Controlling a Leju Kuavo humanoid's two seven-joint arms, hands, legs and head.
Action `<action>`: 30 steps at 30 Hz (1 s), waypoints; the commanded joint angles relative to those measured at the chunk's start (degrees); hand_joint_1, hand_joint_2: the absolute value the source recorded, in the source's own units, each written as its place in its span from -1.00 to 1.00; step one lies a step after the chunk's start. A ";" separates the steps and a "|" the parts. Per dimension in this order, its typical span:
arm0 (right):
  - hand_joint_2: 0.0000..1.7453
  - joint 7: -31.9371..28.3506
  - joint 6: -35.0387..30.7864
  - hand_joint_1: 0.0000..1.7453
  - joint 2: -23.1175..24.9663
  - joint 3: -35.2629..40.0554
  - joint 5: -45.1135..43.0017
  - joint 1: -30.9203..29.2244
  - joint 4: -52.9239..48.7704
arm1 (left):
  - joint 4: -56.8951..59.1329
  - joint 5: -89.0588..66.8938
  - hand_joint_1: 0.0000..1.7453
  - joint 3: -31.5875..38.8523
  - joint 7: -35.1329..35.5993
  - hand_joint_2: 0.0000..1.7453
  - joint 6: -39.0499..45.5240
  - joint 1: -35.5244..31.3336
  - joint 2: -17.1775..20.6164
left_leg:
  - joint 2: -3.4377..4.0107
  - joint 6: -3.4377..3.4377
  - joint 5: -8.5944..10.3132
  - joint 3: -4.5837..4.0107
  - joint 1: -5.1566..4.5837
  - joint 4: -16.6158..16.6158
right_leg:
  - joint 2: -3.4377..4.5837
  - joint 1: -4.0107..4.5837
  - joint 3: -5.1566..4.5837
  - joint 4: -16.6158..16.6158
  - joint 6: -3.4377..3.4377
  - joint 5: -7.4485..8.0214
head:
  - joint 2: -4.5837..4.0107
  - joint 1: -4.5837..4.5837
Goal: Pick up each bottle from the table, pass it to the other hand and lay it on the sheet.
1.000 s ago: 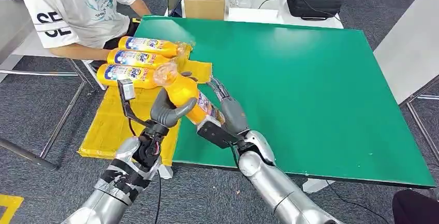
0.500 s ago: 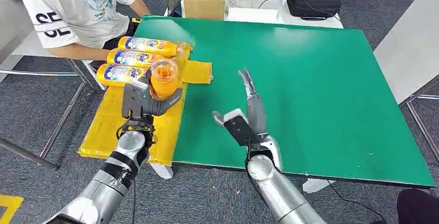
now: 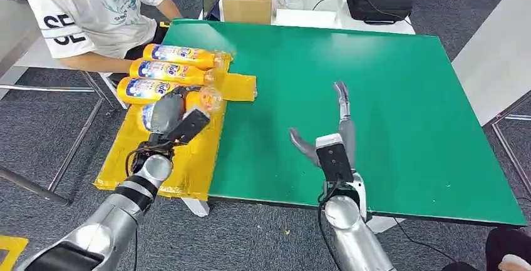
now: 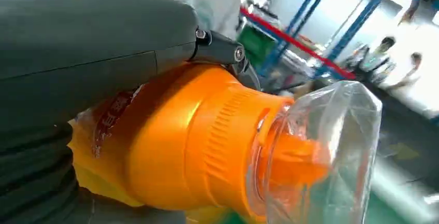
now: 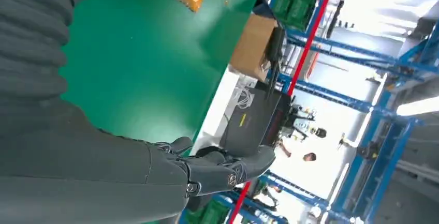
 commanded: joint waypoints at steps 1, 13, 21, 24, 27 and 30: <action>1.00 1.03 4.14 -1.00 -1.28 -6.04 -1.36 1.52 -4.74 | 20.15 -19.15 1.00 -7.06 8.49 1.00 -12.09 -9.36 5.22 | 0.09 -0.07 -0.15 0.31 0.05 0.02 | 0.00 0.06 0.30 0.01 -0.11 -0.13 | 0.00 -0.02; 1.00 1.18 4.91 -1.00 -1.61 -5.60 -1.27 0.17 -2.73 | 25.09 -23.61 1.00 -10.52 9.41 1.00 -21.03 -11.55 7.20 | 0.11 -0.04 -0.09 0.19 0.02 0.00 | 0.08 0.02 0.19 0.00 -0.06 -0.05 | 0.00 0.00; 1.00 1.17 5.50 -1.00 -2.19 -4.69 -2.71 -0.60 -1.72 | 26.95 -23.30 1.00 -11.22 9.44 1.00 -28.01 -12.29 8.10 | 0.24 -0.08 -0.15 0.36 0.03 0.01 | 0.12 0.05 0.30 0.03 -0.12 -0.10 | -0.02 0.00; 1.00 1.18 5.44 -1.00 -2.35 -4.63 -2.94 -0.22 -2.02 | 26.62 -22.34 -1.00 -10.00 11.48 -1.00 -25.25 -11.48 7.55 | 0.43 -0.14 -0.32 0.66 0.05 0.01 | 0.26 0.08 0.55 0.08 -0.21 -0.22 | 0.00 0.00; 1.00 1.22 5.62 -1.00 -2.72 -4.61 -2.99 0.32 -2.37 | 26.31 -20.31 -1.00 -7.61 11.03 -1.00 -22.11 -11.41 6.70 | 0.39 -0.10 -0.27 0.67 0.03 -0.08 | 0.26 0.07 0.56 -0.01 -0.16 -0.17 | 0.00 -0.02; 1.00 1.48 5.87 -1.00 -2.89 -4.78 -2.99 0.70 -2.30 | 24.80 -15.68 -1.00 -3.02 8.30 -1.00 -19.95 -11.04 5.87 | 0.19 -0.07 -0.13 0.44 0.02 -0.06 | 0.07 0.05 0.37 0.02 -0.11 -0.11 | 0.00 0.00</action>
